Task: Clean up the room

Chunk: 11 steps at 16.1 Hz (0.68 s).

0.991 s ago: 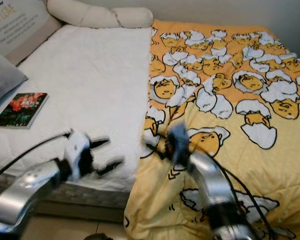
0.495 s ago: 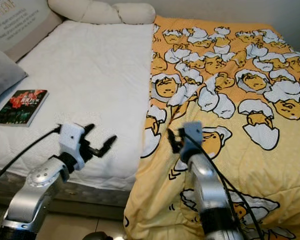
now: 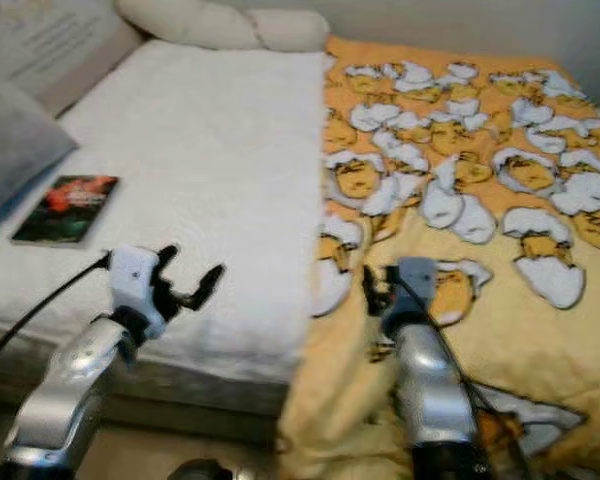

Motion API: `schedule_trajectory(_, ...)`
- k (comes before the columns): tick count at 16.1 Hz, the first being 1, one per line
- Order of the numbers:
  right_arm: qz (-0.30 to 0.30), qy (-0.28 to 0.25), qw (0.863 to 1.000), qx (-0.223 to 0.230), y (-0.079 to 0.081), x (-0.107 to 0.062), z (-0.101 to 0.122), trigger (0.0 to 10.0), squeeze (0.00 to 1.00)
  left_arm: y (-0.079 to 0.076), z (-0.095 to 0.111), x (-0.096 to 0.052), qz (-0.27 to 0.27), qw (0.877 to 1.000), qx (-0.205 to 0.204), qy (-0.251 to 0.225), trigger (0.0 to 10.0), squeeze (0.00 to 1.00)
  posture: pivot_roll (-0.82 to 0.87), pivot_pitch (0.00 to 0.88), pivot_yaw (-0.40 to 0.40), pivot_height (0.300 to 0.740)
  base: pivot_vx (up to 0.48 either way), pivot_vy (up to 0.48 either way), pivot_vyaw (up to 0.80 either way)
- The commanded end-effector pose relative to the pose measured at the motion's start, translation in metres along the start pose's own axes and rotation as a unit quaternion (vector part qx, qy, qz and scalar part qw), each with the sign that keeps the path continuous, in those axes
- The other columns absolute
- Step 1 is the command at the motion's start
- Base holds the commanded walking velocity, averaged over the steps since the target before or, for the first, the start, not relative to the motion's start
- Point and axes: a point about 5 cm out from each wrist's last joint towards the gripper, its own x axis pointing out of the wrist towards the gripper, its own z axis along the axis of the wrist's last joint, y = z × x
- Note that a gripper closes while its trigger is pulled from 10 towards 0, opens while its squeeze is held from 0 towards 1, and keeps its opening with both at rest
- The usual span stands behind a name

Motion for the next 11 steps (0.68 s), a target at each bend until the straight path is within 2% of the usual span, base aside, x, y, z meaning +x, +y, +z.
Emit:
schedule_trajectory(1,-0.014,0.006,1.000,0.002,-0.0068,-0.0033,-0.0012,10.0,0.00,-0.0016,0.0004,0.0021,-0.001,1.000,0.010,0.005,10.0,0.18,0.07,0.000,-0.007,0.740,0.000,0.000,0.00)
schedule_trajectory(7,-0.025,0.011,1.000,0.006,-0.0102,-0.0070,-0.0055,10.0,0.00,-0.0042,-0.0007,0.0047,-0.005,1.000,0.014,0.009,10.0,0.18,0.07,0.000,0.000,0.740,0.000,-0.456,0.00)
schedule_trajectory(10,-0.024,0.007,1.000,-0.002,-0.0105,-0.0071,-0.0050,10.0,0.00,-0.0042,-0.0018,0.0051,0.002,1.000,0.004,0.010,10.0,0.17,0.07,0.000,-0.001,0.740,0.000,0.000,0.00)
schedule_trajectory(11,-0.021,-0.001,1.000,-0.020,-0.0104,-0.0065,-0.0026,10.0,0.00,-0.0039,-0.0017,0.0053,0.007,1.000,0.003,0.008,10.0,0.17,0.07,0.000,-0.003,0.740,0.000,0.000,0.00)
